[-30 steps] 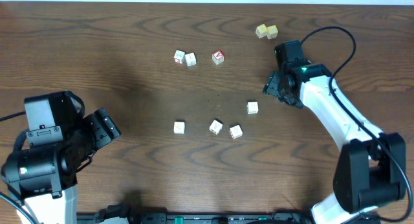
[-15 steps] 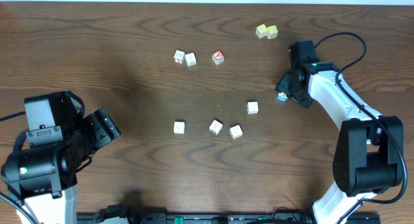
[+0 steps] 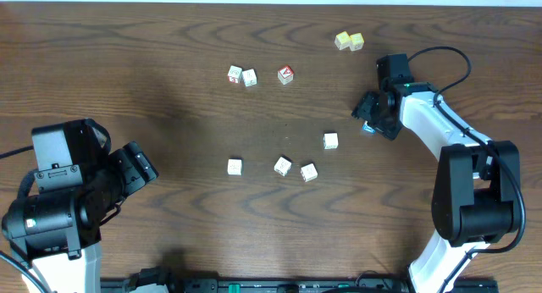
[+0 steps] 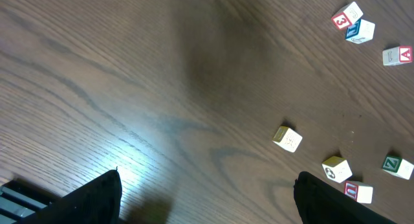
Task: Lift 5 blocks
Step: 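Swing the right arm over the yellow-edged 'K' block, then lower the right gripper and close it on the 'K' block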
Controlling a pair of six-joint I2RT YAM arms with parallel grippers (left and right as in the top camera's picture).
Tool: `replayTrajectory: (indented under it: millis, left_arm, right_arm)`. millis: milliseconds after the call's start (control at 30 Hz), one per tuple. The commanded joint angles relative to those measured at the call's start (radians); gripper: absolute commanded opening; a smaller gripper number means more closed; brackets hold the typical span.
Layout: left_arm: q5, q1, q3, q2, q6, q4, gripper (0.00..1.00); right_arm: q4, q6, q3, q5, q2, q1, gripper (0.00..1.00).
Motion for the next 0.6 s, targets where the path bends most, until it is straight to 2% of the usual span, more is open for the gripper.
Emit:
replayTrajectory:
  millis: [0,167,300,433,567]
  left_arm:
    - [-0.016,-0.003,0.009,-0.001,-0.009,-0.003,0.86]
    - [-0.016,-0.003,0.009,-0.001,-0.009,-0.003,0.85]
    - [-0.016,-0.003,0.009,-0.001,-0.009,-0.003,0.85]
    - [-0.016,-0.003,0.009,-0.001,-0.009,-0.003,0.85]
    - [-0.016,-0.003,0.009,-0.001,-0.009,-0.003,0.85]
  right_arm:
    - [-0.005,0.007,-0.002,-0.006,0.005,0.0,0.7]
    - [-0.013,-0.078,-0.002,0.065,0.008,0.0,0.71]
    - [-0.019,-0.079,-0.002,0.07,0.012,0.0,0.59]
    - [-0.019,-0.094,-0.002,0.07,0.016,0.006,0.58]
    - [-0.019,-0.132,-0.003,0.07,0.019,0.008,0.46]
